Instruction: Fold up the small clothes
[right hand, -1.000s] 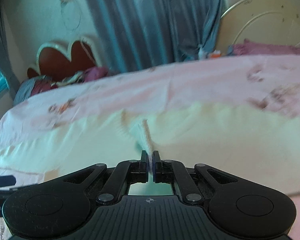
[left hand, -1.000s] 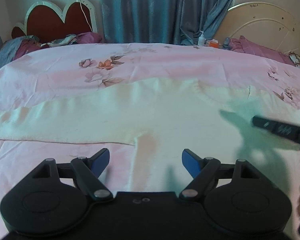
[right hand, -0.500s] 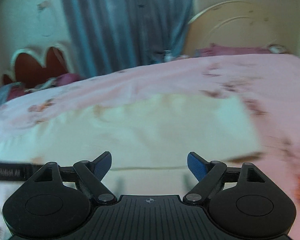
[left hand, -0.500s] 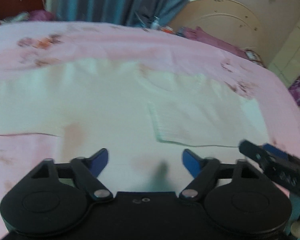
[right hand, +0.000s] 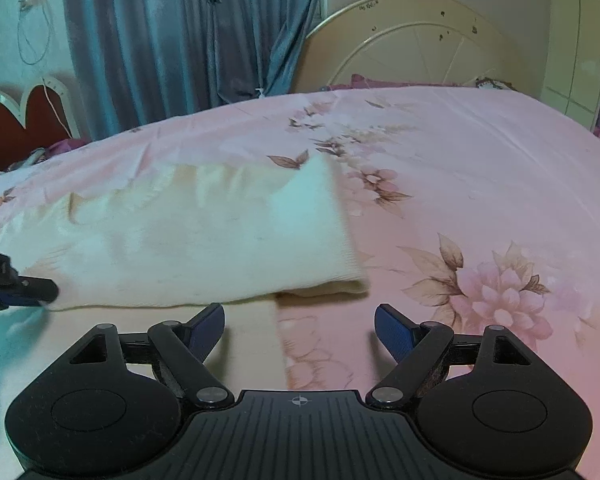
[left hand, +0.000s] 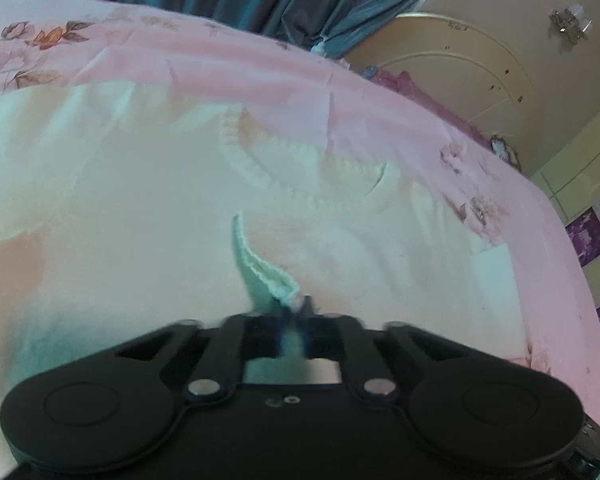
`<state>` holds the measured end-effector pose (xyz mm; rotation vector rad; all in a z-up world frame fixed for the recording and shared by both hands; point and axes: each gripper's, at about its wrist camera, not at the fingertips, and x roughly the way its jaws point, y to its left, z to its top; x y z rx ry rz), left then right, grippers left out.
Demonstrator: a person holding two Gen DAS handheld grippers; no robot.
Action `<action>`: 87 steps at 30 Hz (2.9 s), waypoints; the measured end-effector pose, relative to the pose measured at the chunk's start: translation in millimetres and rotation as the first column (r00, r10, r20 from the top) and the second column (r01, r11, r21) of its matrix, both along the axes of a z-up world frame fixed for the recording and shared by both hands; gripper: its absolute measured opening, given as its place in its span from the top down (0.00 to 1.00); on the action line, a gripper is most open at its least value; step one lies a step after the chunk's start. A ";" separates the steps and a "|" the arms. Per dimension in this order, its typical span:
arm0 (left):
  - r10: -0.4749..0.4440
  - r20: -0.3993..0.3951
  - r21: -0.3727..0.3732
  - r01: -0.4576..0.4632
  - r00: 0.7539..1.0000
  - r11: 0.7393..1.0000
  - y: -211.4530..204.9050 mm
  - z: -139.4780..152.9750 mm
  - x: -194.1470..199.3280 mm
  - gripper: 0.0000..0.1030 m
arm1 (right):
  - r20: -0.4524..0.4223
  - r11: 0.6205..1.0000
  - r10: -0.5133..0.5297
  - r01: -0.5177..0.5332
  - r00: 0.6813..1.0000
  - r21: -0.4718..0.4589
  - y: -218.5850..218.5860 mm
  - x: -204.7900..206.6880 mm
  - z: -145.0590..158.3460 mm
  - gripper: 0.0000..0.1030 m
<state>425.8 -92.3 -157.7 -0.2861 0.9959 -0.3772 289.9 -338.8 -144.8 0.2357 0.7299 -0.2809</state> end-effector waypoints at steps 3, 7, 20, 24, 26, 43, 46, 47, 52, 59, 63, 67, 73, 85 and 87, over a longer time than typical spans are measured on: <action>0.017 0.045 -0.016 -0.017 0.999 1.000 -1.0 13.0 -1.0 0.97 | -0.008 1.000 0.005 -0.005 1.000 0.000 -5.4 3.9 -3.6 0.21; 0.055 0.166 -0.086 -0.041 0.985 0.995 13.7 56.3 0.4 0.97 | -0.009 1.000 0.018 -0.018 1.000 0.016 -7.6 7.3 -7.5 0.21; 0.189 0.187 0.003 -0.193 0.964 0.981 85.7 53.8 7.6 0.97 | 0.014 0.994 0.062 -0.063 0.998 0.094 0.5 41.5 -13.0 0.67; 0.221 0.157 0.026 -0.228 0.963 0.973 92.7 33.0 8.5 0.97 | 0.024 0.993 0.046 -0.048 0.999 0.109 -1.9 39.5 -9.4 0.91; 0.244 0.149 0.023 -0.250 0.958 0.968 99.6 28.2 8.3 0.97 | 0.026 0.992 0.042 -0.044 0.999 0.115 -3.2 33.9 -8.8 0.95; 0.162 0.287 0.206 -0.227 0.944 0.952 89.6 43.8 -23.1 0.38 | 0.097 0.988 0.060 -0.073 0.993 0.136 -17.3 30.8 23.6 0.37; 0.102 0.321 0.223 -0.180 0.942 0.958 74.4 47.9 -26.0 0.38 | 0.065 0.986 0.055 -0.065 0.996 0.155 -23.4 52.5 15.5 0.37; 0.081 0.322 0.228 -0.160 0.943 0.960 68.1 46.7 -25.4 0.38 | 0.055 0.985 0.052 -0.060 0.997 0.160 -26.4 59.5 11.4 0.37; 0.054 0.294 0.272 -0.138 0.954 0.952 51.6 29.8 -12.9 0.40 | 0.015 0.977 0.041 -0.043 0.999 0.207 -43.4 91.2 -5.3 0.53; 0.189 0.259 0.244 -0.253 0.947 0.936 78.0 24.6 -2.1 0.38 | 0.026 0.966 0.045 -0.050 0.999 0.254 -57.6 126.6 -11.9 0.52; 0.228 0.216 0.235 -0.277 0.949 0.932 82.2 16.6 9.4 0.37 | 0.026 0.970 0.074 -0.078 0.997 0.229 -51.4 139.7 -13.9 0.87; 0.238 0.221 0.222 -0.287 0.946 0.932 81.3 14.1 6.2 0.44 | 0.017 0.993 0.064 -0.065 0.998 0.096 -47.3 132.4 -15.8 0.94; 0.202 0.257 0.288 -0.274 0.945 0.917 72.8 11.9 10.2 0.45 | 0.018 0.995 0.058 -0.059 0.998 0.078 -46.3 130.2 -14.1 0.94; 0.183 0.218 0.325 -0.248 0.959 0.913 70.8 16.7 8.0 0.38 | 0.101 0.986 0.168 -0.166 0.981 -0.028 -0.7 94.2 21.8 0.60; 0.183 0.194 0.343 -0.241 0.964 0.908 68.2 11.8 9.1 0.37 | 0.061 0.980 0.198 -0.195 0.978 -0.047 9.0 93.0 14.0 0.60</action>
